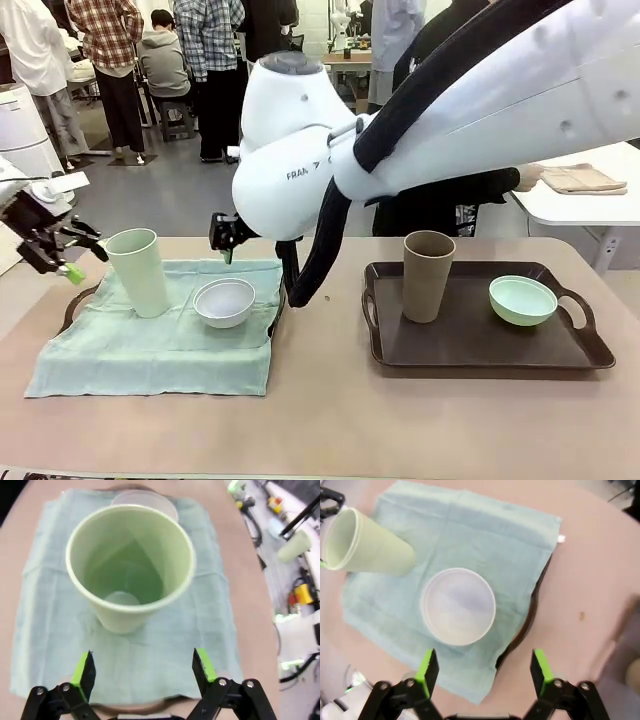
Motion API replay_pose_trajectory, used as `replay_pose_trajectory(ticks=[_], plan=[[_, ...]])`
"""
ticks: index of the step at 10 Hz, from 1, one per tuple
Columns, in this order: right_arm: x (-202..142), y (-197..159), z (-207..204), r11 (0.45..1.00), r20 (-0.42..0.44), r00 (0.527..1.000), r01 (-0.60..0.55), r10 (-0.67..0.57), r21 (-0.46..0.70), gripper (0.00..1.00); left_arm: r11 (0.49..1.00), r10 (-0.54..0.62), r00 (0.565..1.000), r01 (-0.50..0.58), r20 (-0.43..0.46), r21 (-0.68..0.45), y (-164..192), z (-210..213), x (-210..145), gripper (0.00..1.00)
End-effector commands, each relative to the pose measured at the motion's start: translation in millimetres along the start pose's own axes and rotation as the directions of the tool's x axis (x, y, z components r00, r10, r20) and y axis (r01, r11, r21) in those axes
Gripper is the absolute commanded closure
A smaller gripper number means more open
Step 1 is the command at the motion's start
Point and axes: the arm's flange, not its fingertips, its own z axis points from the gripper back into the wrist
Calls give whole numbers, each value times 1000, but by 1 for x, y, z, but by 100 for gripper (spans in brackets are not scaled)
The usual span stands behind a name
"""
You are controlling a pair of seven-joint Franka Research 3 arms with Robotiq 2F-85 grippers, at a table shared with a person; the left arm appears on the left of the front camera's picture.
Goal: Set up a tray with a mat and arrange the tableware.
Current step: Place the Picnic Bowl and Reusable plastic cup back onto the Handle tray in front of the human's position.
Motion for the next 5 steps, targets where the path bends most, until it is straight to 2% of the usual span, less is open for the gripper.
replay_pose_trajectory(ticks=[1, 3, 5], plan=[[-23, -1, 30, 997, 2, 999, 47, -47, -61, 5, 995, 88, 989, -94, -118, -43, -36, 20, 24, 0], [-41, 4, 85, 986, -35, 996, 77, -83, -146, 5, 973, 230, 941, -218, -250, 74, -91, 47, 88, 0], [-60, 3, 133, 961, -63, 989, 113, -133, -252, 5, 888, 427, 876, -357, -227, 290, -132, 56, 149, 0]])
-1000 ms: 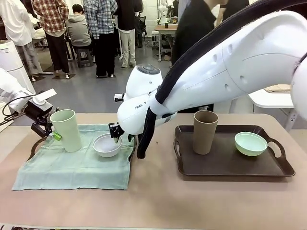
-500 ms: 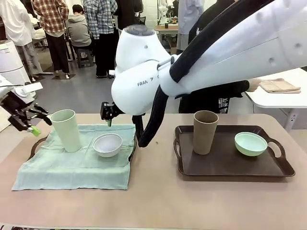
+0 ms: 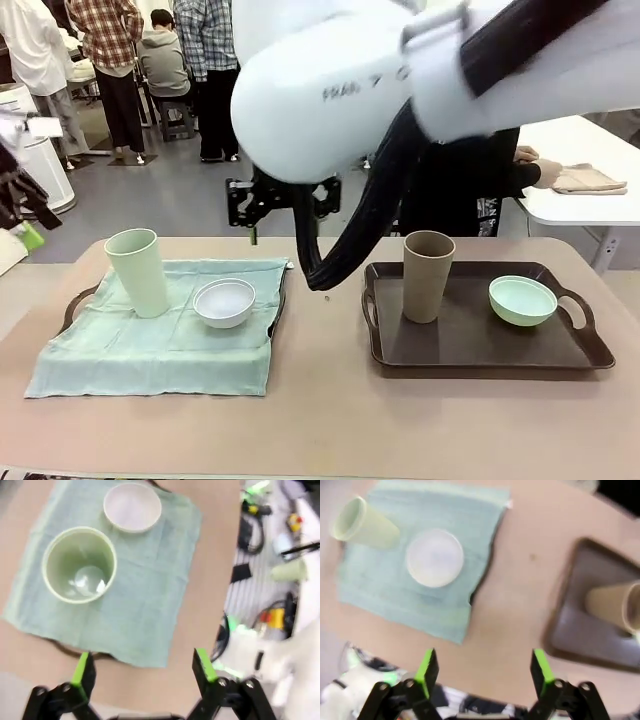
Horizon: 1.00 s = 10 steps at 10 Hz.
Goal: Set up a tray with a mat and arrange the tableware.
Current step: Place the Picnic Bowl and Reusable plastic cup back onto the Handle tray in front of the human's position, then pick up the Picnic Bowl and Reusable plastic cup from the Handle tray in front of the human's position and hold them in the air.
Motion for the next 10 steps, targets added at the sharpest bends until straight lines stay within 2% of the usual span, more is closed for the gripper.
replay_pose_trajectory(ticks=[1, 2, 3, 4, 5, 10], plan=[[-18, -5, 27, 996, -14, 999, 40, -41, -79, 5, 955, 237, 971, -227, -29, 192, -46, 5, 37, 0], [-22, -2, 39, 998, -2, 1000, 16, -17, -63, 5, 904, 329, 944, -305, -33, 301, -64, 14, 47, 0], [-21, 0, 44, 999, 16, 1000, -2, 2, -36, 5, 875, 368, 930, -346, 0, 339, -65, 21, 52, 0], [-20, -3, 36, 999, 38, 998, -48, 49, -24, 5, 961, 195, 980, -197, 29, 193, -53, 30, 43, 0], [-26, -2, 49, 998, 7, 1000, 4, -4, -65, 5, 961, 195, 980, -197, 29, 193, -53, 30, 43, 0], [-26, -2, 49, 998, 7, 1000, 4, -4, -65, 5, 961, 195, 980, -197, 29, 193, -53, 30, 43, 0]])
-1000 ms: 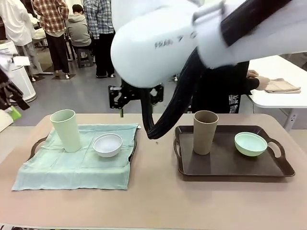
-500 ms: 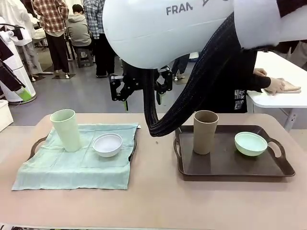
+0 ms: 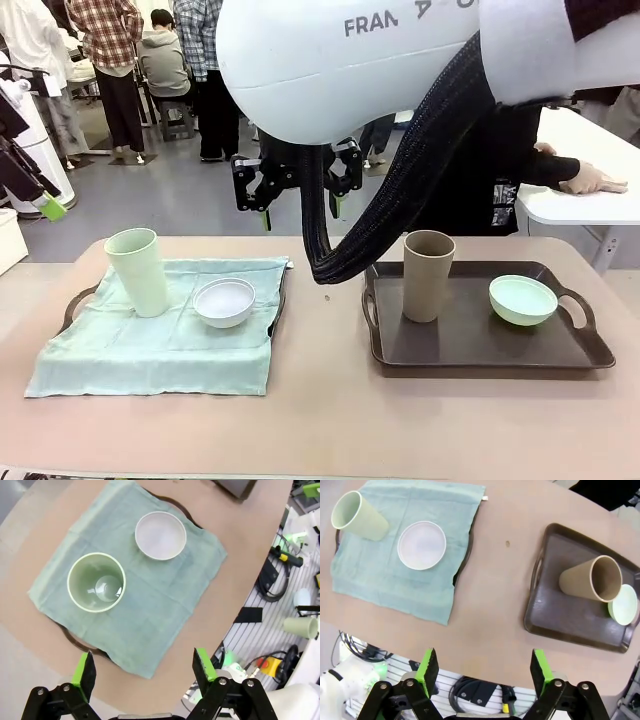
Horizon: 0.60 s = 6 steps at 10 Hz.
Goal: Set up a tray with a mat and arrange the tableware.
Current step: Pick up the Picnic Bowl and Reusable plastic cup from the Handle tray in front of the human's position and hold them in the air.
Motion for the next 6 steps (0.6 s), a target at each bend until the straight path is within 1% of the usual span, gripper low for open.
replay_pose_trajectory(ticks=[1, 3, 4, 5, 6], plan=[[-3, -1, 2, 1000, -13, 1000, 9, -9, 1, 5, 1000, -14, 1000, 14, -17, -3, 0, 6, 0, 0], [0, 0, 0, 1000, 0, 1000, -1, 1, 0, 5, 1000, -1, 1000, 1, 1, 1, 0, 1, 0, 0], [-9, -7, 21, 999, -18, 999, 27, -27, -21, 5, 993, 109, 993, -107, -42, 50, -19, -5, 16, 0], [-23, -41, 36, 987, -5, 988, 154, -154, 52, 5, 964, 198, 969, -165, -149, 209, -36, -16, 24, 0], [-43, -80, 52, 961, 27, 962, 267, -270, 74, 5, 917, 236, 949, -145, -211, 370, -50, -25, 29, 0]])
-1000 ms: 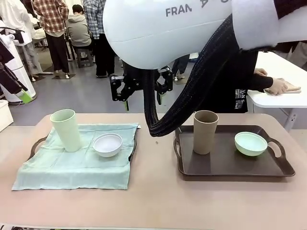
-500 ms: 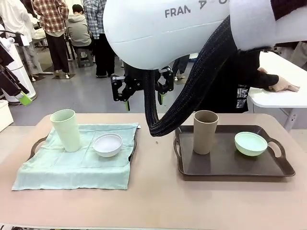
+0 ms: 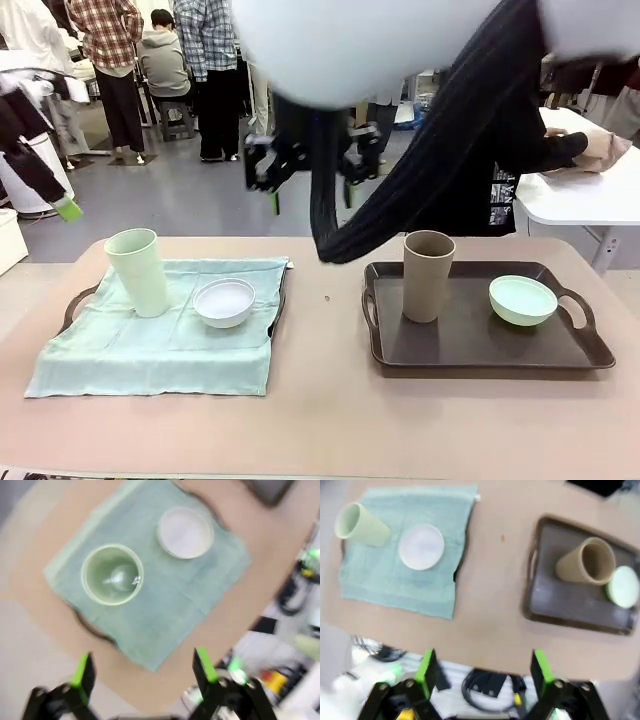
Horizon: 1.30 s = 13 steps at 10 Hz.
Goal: Set up a tray with a mat and arrange the tableware.
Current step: Pick up the Picnic Bowl and Reusable plastic cup from the Handle tray in front of the human's position and hold them in the air.
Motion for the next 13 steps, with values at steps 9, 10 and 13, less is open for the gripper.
replay_pose_trajectory(ticks=[9, 10, 13], plan=[[-52, -247, 58, 805, -174, 972, 227, -156, 547, 5, 912, 253, 967, -238, 3, -335, -54, 1, 14, 0], [-54, -281, 52, 732, -216, 973, 201, -75, 652, 5, 847, 305, 952, -262, 18, -462, -50, 5, 11, 0], [-41, -253, 70, 821, -84, 968, 246, -238, 515, 5, 968, 175, 984, -169, 21, -183, -61, -5, 16, 0]])
